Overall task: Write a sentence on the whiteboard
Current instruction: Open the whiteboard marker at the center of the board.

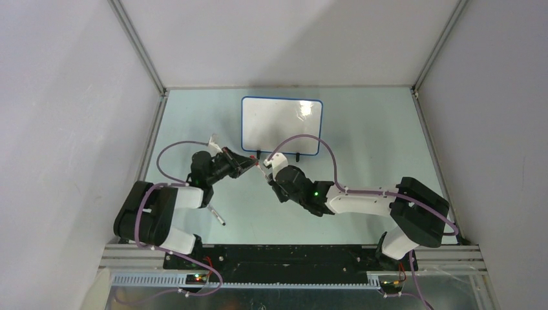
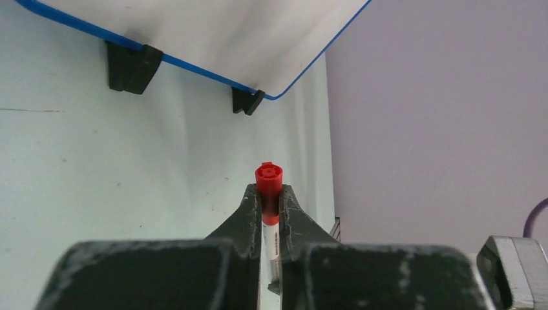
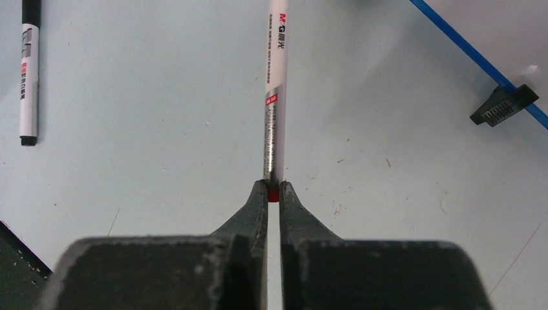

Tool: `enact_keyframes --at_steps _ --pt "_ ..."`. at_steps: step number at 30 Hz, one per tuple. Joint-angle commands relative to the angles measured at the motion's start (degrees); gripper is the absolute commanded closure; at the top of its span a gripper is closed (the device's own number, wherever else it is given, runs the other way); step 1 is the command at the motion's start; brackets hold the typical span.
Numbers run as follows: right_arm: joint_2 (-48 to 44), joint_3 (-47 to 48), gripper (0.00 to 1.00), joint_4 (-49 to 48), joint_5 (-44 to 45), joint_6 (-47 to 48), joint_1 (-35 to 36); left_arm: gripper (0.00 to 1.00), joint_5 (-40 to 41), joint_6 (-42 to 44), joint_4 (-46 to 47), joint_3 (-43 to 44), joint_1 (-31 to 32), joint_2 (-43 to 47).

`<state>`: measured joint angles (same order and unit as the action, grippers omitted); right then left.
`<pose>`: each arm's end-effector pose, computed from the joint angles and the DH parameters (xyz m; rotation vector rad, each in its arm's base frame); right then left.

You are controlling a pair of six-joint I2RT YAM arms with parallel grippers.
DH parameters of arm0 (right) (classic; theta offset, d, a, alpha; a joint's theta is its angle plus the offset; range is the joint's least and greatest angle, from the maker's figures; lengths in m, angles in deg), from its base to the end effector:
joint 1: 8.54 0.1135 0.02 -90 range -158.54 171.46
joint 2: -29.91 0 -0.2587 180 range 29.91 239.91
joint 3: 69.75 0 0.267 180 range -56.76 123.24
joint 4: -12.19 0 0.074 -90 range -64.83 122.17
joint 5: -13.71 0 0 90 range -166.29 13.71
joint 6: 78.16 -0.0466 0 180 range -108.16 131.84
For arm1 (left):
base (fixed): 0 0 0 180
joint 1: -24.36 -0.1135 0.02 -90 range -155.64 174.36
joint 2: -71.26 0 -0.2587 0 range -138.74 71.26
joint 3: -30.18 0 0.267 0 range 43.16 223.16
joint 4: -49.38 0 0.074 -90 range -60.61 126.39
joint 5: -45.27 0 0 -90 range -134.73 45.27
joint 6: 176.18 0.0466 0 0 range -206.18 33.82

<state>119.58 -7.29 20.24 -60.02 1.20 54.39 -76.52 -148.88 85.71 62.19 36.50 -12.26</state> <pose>0.1722 0.3083 0.1816 -0.8172 2.0315 0.4270 0.2555 -0.0801 0.1318 -0.4594 1.9908 -1.3793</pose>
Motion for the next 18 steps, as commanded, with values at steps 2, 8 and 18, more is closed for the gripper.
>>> enact_keyframes --at_steps 2,8,18 --pt "-2.3 -0.6 0.80 -2.1 1.6 0.2 0.4 1.00 -1.8 -0.5 4.6 2.0 0.5 -1.0" --pt "-6.2 -4.6 0.29 -5.9 -1.3 -0.7 -0.2 1.00 -2.5 -1.9 7.1 1.4 0.4 -0.6" --pt "-23.5 -14.7 0.21 -16.3 -6.9 -6.8 -4.4 1.00 1.5 -28.2 33.1 -2.9 1.3 -3.3"
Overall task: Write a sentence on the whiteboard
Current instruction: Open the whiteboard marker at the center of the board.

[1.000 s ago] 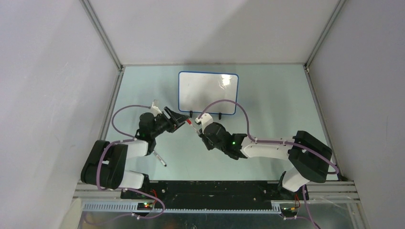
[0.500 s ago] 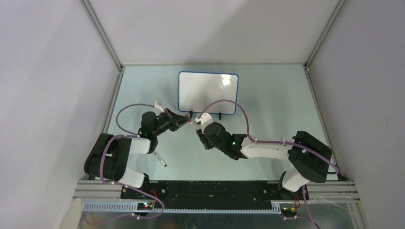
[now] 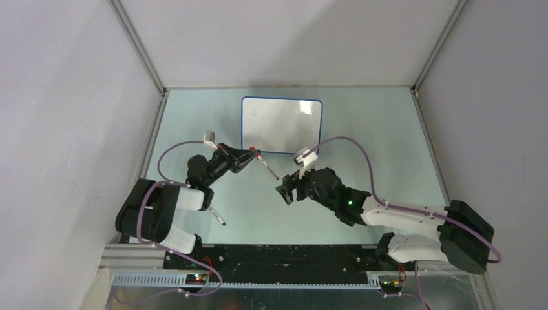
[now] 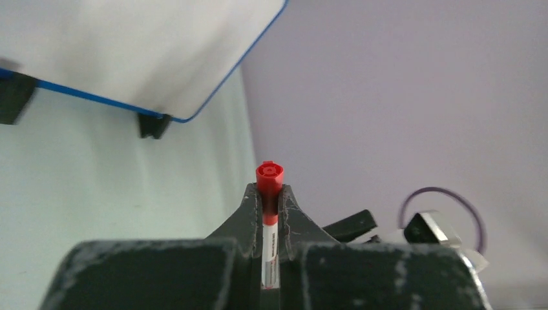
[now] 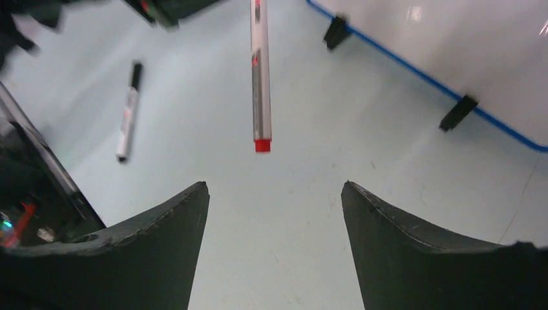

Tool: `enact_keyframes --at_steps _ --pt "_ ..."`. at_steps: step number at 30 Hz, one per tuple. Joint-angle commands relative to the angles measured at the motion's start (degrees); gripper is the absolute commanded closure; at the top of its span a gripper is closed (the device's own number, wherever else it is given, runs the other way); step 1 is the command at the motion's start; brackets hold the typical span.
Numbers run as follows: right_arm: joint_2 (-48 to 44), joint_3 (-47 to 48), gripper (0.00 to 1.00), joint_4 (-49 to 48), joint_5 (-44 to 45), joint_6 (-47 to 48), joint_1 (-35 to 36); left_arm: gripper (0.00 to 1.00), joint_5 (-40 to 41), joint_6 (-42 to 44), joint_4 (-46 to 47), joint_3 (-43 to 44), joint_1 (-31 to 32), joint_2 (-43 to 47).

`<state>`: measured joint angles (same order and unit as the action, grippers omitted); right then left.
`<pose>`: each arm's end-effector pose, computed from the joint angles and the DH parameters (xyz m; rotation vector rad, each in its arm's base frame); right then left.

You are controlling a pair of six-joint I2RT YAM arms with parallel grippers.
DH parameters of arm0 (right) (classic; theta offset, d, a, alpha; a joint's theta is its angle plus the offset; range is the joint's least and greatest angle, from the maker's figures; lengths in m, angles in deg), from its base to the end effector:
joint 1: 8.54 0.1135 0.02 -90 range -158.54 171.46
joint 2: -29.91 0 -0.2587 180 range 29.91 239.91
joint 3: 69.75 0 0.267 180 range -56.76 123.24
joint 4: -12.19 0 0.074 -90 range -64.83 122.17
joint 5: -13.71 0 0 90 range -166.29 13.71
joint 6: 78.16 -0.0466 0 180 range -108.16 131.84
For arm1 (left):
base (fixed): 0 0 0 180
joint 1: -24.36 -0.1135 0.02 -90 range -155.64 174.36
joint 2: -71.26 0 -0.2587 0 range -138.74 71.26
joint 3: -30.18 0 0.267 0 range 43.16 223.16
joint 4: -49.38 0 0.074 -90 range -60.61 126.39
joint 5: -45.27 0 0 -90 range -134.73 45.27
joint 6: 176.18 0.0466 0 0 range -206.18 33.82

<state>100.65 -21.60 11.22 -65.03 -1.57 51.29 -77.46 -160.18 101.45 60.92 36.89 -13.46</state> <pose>0.1548 0.2483 0.2111 -0.6628 1.8845 0.6500 0.2545 -0.0824 0.1514 -0.4776 1.7975 -1.5686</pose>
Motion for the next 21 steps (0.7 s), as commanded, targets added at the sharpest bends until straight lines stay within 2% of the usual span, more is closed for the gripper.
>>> enact_keyframes --at_steps 1,2,9,15,21 --pt "-5.0 -0.1 0.21 -7.6 -1.4 -4.9 -1.3 1.00 2.8 -19.3 21.2 -1.6 1.1 -3.3" --pt "-6.0 -0.1 0.21 -8.7 -0.3 -6.2 -1.4 1.00 3.4 -23.3 21.9 -1.3 1.8 -3.6" --pt "-7.1 2.2 0.24 -15.3 5.9 -7.6 -1.2 1.00 11.7 -30.7 20.9 -2.9 6.3 1.0" --pt "-4.9 4.9 0.30 -17.7 6.4 -10.1 -1.0 1.00 15.8 -31.4 18.8 -4.7 7.5 4.3" --pt "0.0 9.6 0.34 -16.5 4.8 -14.3 -1.1 1.00 15.8 -31.9 18.8 -4.4 7.9 4.8"
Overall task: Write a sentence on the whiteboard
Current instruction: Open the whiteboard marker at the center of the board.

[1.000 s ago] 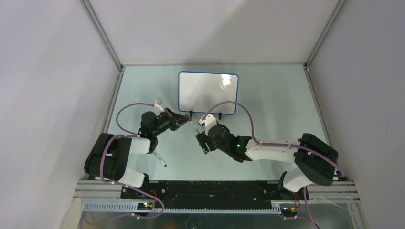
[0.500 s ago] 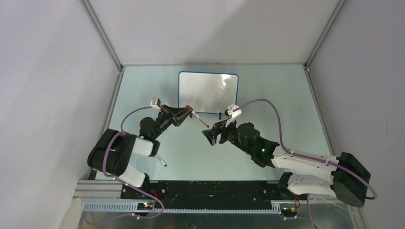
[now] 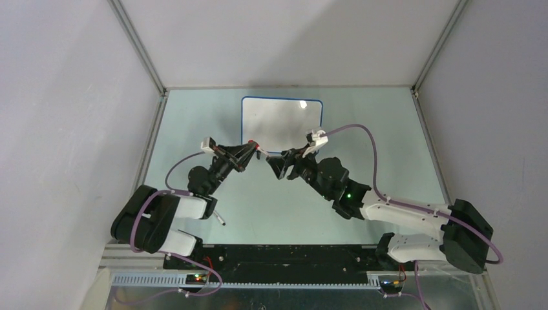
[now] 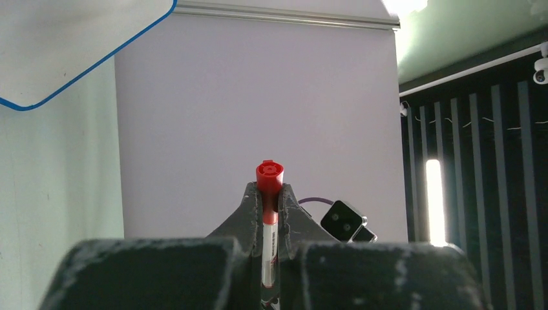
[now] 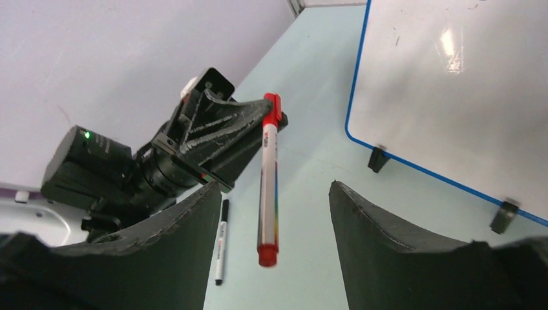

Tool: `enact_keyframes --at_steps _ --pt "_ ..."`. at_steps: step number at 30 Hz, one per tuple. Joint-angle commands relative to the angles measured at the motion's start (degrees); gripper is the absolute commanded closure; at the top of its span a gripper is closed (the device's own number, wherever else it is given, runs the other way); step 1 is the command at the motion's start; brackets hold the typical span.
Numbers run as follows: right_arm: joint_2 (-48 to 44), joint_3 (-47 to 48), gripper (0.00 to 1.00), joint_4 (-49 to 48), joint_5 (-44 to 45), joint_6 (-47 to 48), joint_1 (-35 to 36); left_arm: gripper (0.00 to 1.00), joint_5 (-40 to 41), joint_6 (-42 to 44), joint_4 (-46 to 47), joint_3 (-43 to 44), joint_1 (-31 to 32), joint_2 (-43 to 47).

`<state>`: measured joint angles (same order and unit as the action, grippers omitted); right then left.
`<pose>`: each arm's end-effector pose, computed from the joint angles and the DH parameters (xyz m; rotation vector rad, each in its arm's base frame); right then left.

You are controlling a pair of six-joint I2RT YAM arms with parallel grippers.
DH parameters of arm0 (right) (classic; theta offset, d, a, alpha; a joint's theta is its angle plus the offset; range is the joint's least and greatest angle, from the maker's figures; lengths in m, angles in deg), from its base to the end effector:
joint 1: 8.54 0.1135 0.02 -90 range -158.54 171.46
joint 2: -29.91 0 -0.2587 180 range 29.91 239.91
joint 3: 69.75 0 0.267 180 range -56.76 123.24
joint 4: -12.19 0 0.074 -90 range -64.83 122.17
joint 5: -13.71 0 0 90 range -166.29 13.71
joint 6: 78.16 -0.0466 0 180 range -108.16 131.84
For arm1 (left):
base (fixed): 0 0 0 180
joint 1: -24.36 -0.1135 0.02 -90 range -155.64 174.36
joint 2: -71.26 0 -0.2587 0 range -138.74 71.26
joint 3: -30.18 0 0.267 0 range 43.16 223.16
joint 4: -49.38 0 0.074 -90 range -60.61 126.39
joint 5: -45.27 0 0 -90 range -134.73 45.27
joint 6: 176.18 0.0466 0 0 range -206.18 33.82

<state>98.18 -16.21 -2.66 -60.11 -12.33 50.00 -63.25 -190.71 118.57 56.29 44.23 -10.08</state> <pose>0.1683 0.2501 0.2862 -0.2593 1.6226 0.9035 0.2282 -0.0982 0.1784 -0.8485 1.4376 -1.9731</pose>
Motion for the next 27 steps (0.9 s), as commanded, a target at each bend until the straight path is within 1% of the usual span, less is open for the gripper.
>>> enact_keyframes --at_steps 1,6,16,17,20,23,27 --pt "2.9 4.7 0.34 -3.1 -0.5 -4.1 0.2 1.00 1.6 -1.5 1.8 0.2 0.5 1.4" --pt "5.4 6.8 0.38 -2.5 -1.8 -5.0 0.3 1.00 1.6 -2.2 2.7 -0.2 0.6 1.7" --pt "8.1 9.3 0.46 0.1 -3.1 -7.3 0.3 1.00 1.2 -1.4 0.9 -0.7 0.9 2.8" --pt "8.4 9.5 0.48 0.5 -3.0 -7.4 0.3 1.00 1.3 -1.1 0.6 -0.8 0.9 3.1" --pt "9.1 10.0 0.53 0.8 -3.2 -7.8 0.3 1.00 1.3 -0.3 -0.6 -0.9 1.0 3.8" --pt "9.4 10.1 0.61 0.7 -3.3 -8.0 0.2 1.00 1.2 0.4 -2.4 -1.0 1.0 4.9" --pt "9.8 10.1 0.64 1.2 -3.4 -8.5 0.0 1.00 1.3 1.9 -5.1 -1.1 1.0 6.3"
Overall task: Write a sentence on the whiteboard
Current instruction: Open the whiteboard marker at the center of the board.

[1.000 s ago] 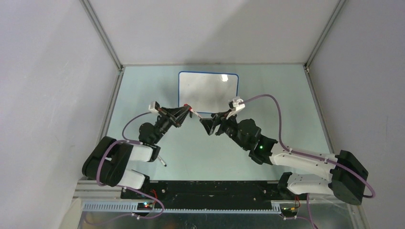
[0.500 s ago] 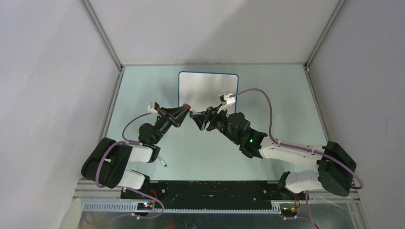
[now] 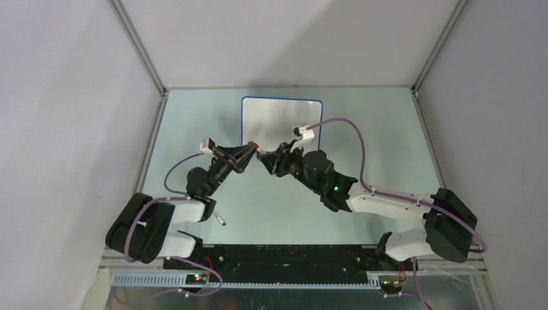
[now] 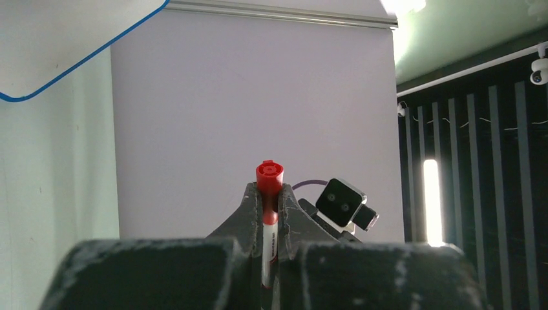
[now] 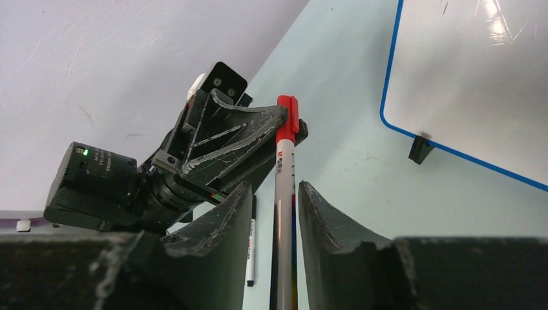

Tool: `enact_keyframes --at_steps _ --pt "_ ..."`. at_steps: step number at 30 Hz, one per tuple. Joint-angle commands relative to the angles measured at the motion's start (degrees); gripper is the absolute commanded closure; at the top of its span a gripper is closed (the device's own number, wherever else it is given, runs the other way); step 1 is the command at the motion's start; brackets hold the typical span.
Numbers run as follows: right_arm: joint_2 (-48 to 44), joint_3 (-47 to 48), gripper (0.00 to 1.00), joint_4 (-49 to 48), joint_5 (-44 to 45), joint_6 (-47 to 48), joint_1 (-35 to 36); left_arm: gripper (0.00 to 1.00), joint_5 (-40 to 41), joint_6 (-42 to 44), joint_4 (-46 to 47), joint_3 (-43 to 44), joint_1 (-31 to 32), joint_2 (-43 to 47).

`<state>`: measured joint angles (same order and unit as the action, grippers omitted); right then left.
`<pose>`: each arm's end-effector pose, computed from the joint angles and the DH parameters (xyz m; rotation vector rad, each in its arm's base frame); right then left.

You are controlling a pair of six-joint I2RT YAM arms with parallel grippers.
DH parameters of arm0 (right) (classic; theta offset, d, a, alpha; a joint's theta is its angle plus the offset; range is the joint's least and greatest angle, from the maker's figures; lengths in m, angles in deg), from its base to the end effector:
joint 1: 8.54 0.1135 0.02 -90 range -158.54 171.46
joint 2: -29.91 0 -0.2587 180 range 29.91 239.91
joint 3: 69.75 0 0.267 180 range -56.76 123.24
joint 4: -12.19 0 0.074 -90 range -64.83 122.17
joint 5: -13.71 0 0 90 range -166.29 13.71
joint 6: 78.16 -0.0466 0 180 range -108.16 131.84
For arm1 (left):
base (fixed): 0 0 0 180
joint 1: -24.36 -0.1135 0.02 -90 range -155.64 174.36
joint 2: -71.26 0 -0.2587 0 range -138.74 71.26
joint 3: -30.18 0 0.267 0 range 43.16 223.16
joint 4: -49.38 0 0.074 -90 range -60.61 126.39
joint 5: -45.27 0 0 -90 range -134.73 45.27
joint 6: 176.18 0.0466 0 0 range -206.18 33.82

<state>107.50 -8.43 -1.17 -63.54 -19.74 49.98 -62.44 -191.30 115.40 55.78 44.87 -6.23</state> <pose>0.1863 0.2846 0.2853 -0.2220 1.7071 1.0164 0.2232 -0.0986 0.1849 -0.8590 1.4295 -1.9828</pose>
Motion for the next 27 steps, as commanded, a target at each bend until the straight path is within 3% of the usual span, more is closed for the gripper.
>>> enact_keyframes --at_steps 1,3,5,8,17,27 --pt "0.5 2.3 0.64 -0.2 0.0 -1.3 -0.1 1.00 0.5 2.8 -2.6 -0.6 0.4 2.6" --pt "0.6 2.3 0.62 -0.2 0.0 -1.6 -0.3 1.00 0.4 3.2 -3.7 -0.5 0.5 3.2" --pt "0.6 2.4 0.50 -0.3 -0.1 -1.8 -0.5 1.00 0.1 3.5 -4.6 -0.4 0.4 3.5" --pt "0.9 2.3 0.46 -0.8 -0.6 -2.8 -1.2 1.00 0.1 3.7 -5.3 -0.5 0.5 3.8" --pt "2.1 2.4 0.61 -1.9 -2.0 -3.9 -1.7 1.00 0.1 3.8 -5.6 -0.6 0.4 4.1" --pt "3.1 2.4 0.64 -3.1 -2.6 -4.5 -1.9 1.00 0.2 4.0 -5.5 -0.8 0.6 4.3"
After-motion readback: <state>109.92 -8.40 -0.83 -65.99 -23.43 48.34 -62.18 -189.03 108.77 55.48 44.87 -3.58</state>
